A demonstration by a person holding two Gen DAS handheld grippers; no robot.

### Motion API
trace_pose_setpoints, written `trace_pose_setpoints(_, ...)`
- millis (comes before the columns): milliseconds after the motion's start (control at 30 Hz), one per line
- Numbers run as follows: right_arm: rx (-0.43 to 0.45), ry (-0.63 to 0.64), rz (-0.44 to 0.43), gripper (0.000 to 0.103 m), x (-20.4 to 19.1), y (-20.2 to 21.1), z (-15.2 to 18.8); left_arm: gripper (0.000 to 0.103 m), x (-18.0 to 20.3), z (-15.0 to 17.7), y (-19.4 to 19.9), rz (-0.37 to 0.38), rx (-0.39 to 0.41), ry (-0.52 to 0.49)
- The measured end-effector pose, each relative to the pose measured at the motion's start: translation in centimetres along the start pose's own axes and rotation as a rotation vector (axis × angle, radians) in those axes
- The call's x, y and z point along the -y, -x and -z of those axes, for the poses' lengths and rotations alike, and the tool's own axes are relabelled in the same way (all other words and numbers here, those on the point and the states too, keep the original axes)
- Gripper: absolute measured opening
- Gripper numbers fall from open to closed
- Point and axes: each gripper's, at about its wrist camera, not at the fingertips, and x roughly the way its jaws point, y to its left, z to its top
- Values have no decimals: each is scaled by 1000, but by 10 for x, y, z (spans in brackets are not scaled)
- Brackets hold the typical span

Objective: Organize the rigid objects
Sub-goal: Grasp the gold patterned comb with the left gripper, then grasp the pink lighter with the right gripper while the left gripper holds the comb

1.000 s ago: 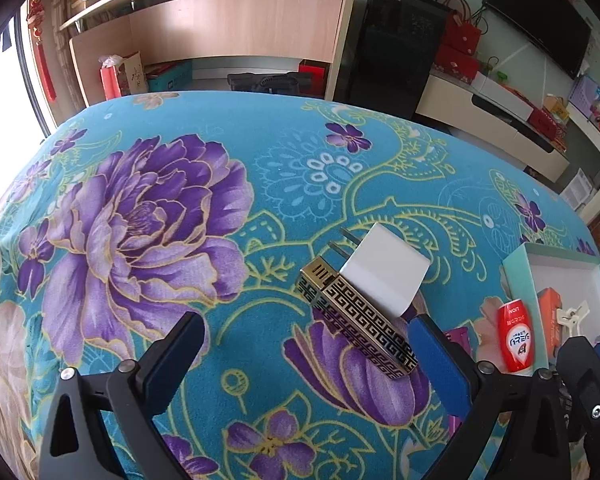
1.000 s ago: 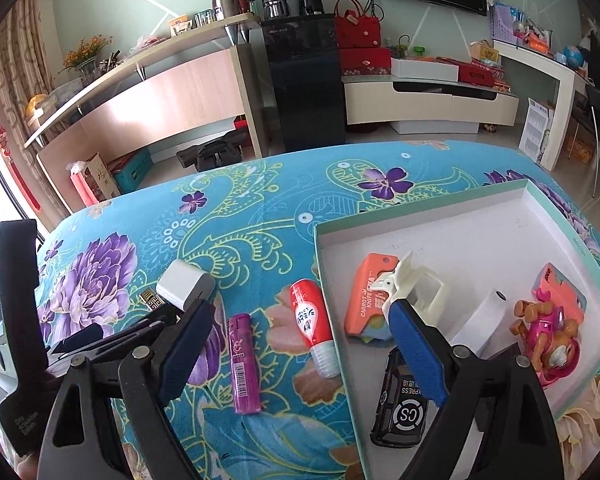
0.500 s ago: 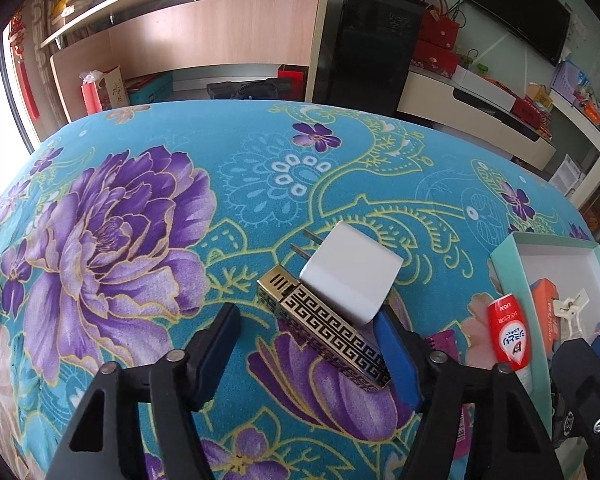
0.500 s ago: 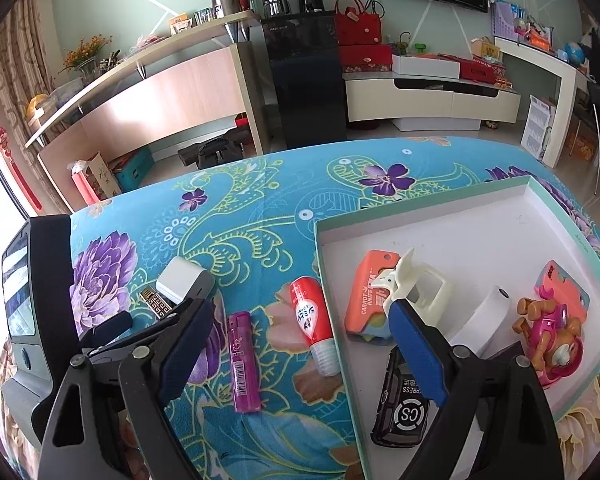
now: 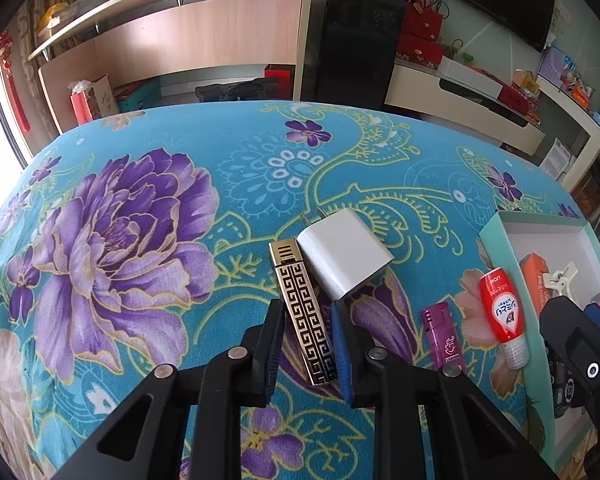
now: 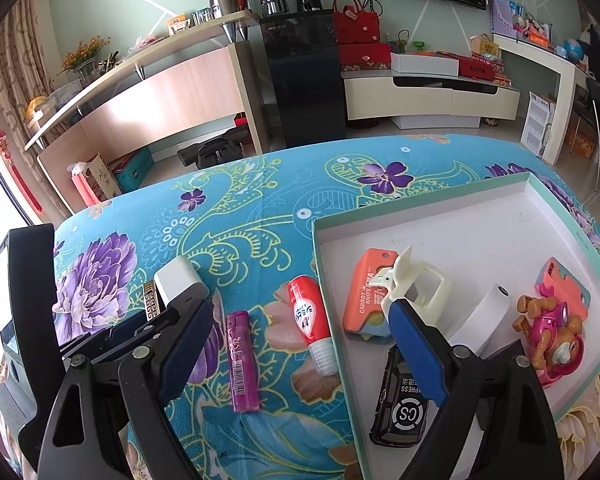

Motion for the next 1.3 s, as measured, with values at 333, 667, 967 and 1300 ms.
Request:
trace_pose_setpoints(333,-14,36,-7,90,-7,-2,2,17,-22,15,16,-6,-8,56)
trace_pose_setpoints(667,-27,122,-37,74,-25,-4,7,17,-48,35,36,-39,-33,87)
trace_pose_setpoints(967,-72,167,-74,62,-37,-13,15,19,-57,35,33,-59,-54,117)
trace_pose_setpoints(1300,-152,213,-91,42,-47,-29,27,19,-58,32,28,-61,-56,126)
